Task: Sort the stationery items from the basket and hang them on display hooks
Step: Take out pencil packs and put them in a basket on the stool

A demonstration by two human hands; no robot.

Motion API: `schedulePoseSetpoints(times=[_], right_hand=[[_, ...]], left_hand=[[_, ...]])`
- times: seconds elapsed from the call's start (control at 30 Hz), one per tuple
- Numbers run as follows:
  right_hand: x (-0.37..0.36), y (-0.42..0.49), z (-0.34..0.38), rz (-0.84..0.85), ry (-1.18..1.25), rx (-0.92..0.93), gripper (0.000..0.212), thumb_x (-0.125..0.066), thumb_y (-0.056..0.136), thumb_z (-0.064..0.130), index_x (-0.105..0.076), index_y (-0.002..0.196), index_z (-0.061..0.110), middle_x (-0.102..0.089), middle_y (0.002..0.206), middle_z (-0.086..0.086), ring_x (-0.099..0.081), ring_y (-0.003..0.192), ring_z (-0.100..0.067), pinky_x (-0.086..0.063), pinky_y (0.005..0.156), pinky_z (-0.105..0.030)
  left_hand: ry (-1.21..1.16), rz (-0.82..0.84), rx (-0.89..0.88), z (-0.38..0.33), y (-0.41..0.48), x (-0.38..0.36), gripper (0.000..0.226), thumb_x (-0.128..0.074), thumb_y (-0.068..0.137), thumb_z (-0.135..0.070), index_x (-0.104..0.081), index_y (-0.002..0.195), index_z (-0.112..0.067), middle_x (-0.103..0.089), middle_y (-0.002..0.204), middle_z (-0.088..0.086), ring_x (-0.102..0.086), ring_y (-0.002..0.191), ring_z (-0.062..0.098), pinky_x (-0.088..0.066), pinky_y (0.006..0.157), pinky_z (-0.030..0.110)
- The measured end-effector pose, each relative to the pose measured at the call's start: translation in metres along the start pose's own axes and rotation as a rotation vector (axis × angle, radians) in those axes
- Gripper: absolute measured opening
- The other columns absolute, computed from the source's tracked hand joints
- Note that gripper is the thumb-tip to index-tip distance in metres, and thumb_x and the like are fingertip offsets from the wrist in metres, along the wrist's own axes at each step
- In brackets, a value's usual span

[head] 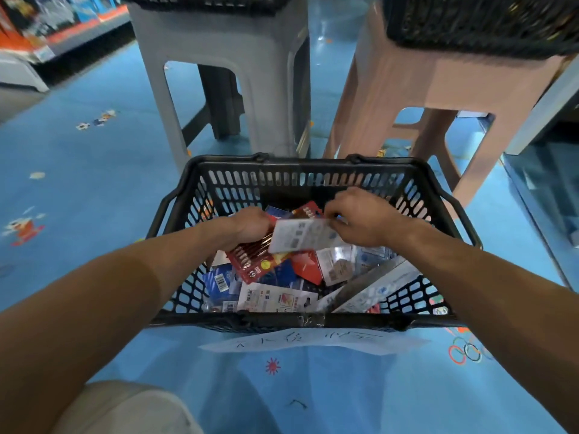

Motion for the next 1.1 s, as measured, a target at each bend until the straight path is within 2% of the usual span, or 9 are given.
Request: schedulePoseSetpoints(times=[0.07,0.13,0.23,0.37,0.63,0.73,0.87,1.0,1.1], right_hand=[[0.021,-0.003,0.005,-0.223,0.016,0.015,0.014,-0.052,0.099,0.027,-0.063,0.106,0.021,-0.069,0.091,-0.007,-0.063,0.083,-0.033,-0.055,0.072,-0.043],[0.026,-0.007,0.013,-0.346,-0.06,0.06,0.014,-0.046,0.102,0.026,-0.051,0.111,0.017,-0.066,0.08,-0.011,-0.059,0.066,-0.036,-0.052,0.06,-0.043],[0.022,-0.005,0.021,-0.371,-0.086,0.087,0.011,-0.041,0.105,0.027,-0.034,0.111,0.02,-0.054,0.071,-0.005,-0.054,0.057,-0.034,-0.049,0.054,-0.042],[0.013,-0.003,0.024,-0.31,0.002,0.098,0.021,-0.024,0.105,0.041,-0.034,0.11,0.023,-0.061,0.075,-0.002,-0.054,0.054,-0.026,-0.054,0.052,-0.044],[-0.008,-0.007,0.039,-0.192,-0.03,0.251,0.033,-0.045,0.105,0.024,-0.049,0.137,0.028,-0.068,0.105,-0.003,-0.063,0.092,-0.024,-0.048,0.069,-0.034],[-0.014,-0.007,0.029,-0.073,0.06,0.191,0.037,-0.05,0.1,0.024,-0.053,0.135,0.035,-0.07,0.11,0.004,-0.064,0.095,-0.018,-0.046,0.072,-0.032],[-0.037,-0.013,-0.007,0.292,-0.018,-0.11,0.028,-0.064,0.092,0.036,-0.058,0.119,0.035,-0.06,0.095,0.014,-0.063,0.1,-0.017,-0.048,0.075,-0.033],[-0.071,-0.04,-0.017,0.725,0.008,-0.221,0.07,-0.065,0.053,0.085,-0.067,0.105,0.038,-0.063,0.103,0.017,-0.06,0.098,-0.011,-0.052,0.087,-0.035],[-0.08,-0.042,-0.014,0.78,-0.048,-0.209,0.068,-0.067,0.064,0.084,-0.07,0.112,0.035,-0.066,0.114,0.01,-0.059,0.101,-0.016,-0.053,0.094,-0.037]], left_hand=[[-0.139,-0.03,0.013,0.002,-0.001,0.004,0.024,-0.053,0.104,-0.021,-0.066,0.107,-0.001,-0.074,0.062,0.005,-0.072,0.052,0.019,-0.058,0.049,0.03],[-0.323,0.027,0.066,0.006,-0.001,0.001,0.031,-0.046,0.106,-0.02,-0.062,0.118,0.004,-0.071,0.061,0.009,-0.068,0.046,0.022,-0.053,0.043,0.029],[-0.581,0.217,0.109,0.006,-0.002,-0.01,0.059,-0.046,0.105,-0.053,-0.062,0.129,-0.002,-0.074,0.087,0.016,-0.072,0.064,0.027,-0.06,0.057,0.037],[-0.653,0.368,0.05,-0.001,-0.003,-0.015,0.089,-0.054,0.086,-0.082,-0.059,0.129,-0.005,-0.072,0.105,0.019,-0.073,0.084,0.031,-0.062,0.077,0.041],[-0.456,0.395,-0.051,-0.004,-0.007,-0.016,0.08,-0.084,0.072,-0.057,-0.061,0.131,-0.007,-0.077,0.109,0.015,-0.076,0.094,0.031,-0.062,0.083,0.046],[-0.348,0.324,-0.052,0.0,-0.005,-0.009,0.072,-0.089,0.068,-0.043,-0.064,0.126,-0.009,-0.078,0.109,0.015,-0.076,0.101,0.033,-0.057,0.098,0.054],[-0.251,0.309,-0.029,0.007,0.0,-0.009,0.047,-0.082,0.086,-0.035,-0.063,0.126,-0.016,-0.079,0.107,0.012,-0.077,0.098,0.03,-0.061,0.091,0.048],[-0.216,0.337,0.03,0.014,0.004,-0.013,0.031,-0.071,0.097,-0.028,-0.061,0.125,-0.017,-0.079,0.106,0.011,-0.077,0.097,0.027,-0.061,0.091,0.045],[-0.157,0.338,0.035,0.017,0.007,-0.014,0.027,-0.072,0.096,-0.021,-0.06,0.12,-0.016,-0.08,0.101,0.009,-0.078,0.094,0.025,-0.062,0.087,0.044]])
Point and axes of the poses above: each hand's wrist, its own y-axis towards the middle knuckle, its own x-axis out of the back of the hand, z = x × y, the point moved 7 cm from there along y, towards the middle knuckle
